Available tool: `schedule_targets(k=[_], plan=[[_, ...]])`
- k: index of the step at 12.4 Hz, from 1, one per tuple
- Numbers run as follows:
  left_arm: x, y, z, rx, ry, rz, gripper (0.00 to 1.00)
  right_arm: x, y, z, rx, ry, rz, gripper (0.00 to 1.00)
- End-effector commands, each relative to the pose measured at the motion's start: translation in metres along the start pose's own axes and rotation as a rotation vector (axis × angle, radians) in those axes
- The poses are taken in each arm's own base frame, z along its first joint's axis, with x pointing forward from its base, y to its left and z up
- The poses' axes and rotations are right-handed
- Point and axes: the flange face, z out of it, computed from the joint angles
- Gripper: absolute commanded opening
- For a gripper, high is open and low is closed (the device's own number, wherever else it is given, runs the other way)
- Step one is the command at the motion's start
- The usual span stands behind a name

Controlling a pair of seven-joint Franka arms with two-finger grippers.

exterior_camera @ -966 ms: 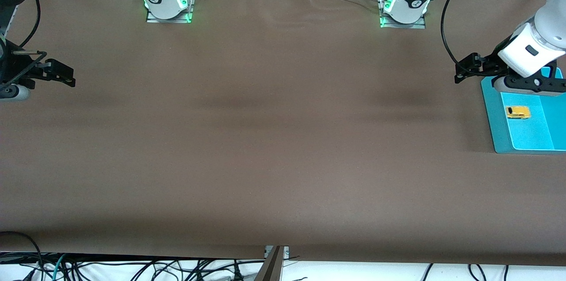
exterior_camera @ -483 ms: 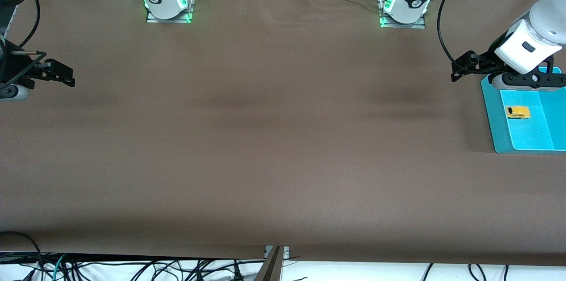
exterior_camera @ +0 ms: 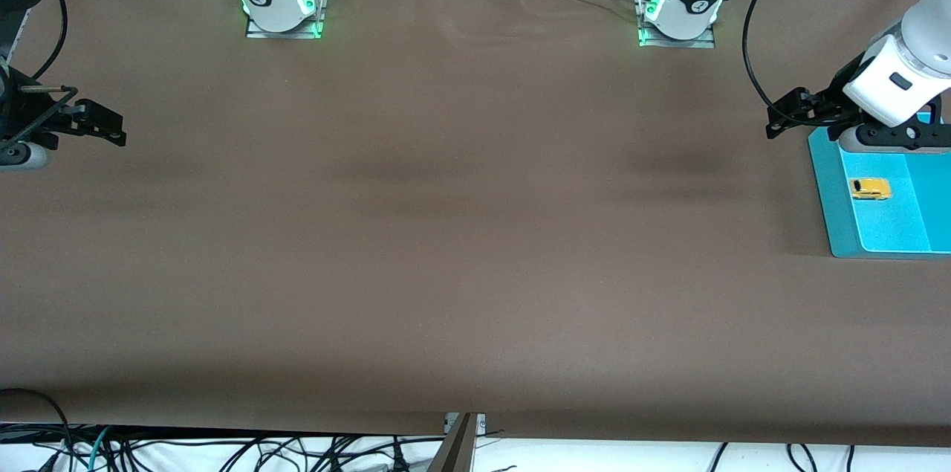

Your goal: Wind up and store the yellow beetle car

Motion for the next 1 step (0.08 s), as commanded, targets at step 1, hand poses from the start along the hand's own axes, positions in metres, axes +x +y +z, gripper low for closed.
schedule_targets(k=[1], plan=[[-0.0079, 0.0055, -0.0040, -0.023, 0.009, -0.004, 1.00, 0.0018, 0.0017, -0.0046, 0.015, 0.006, 0.012, 1.00]])
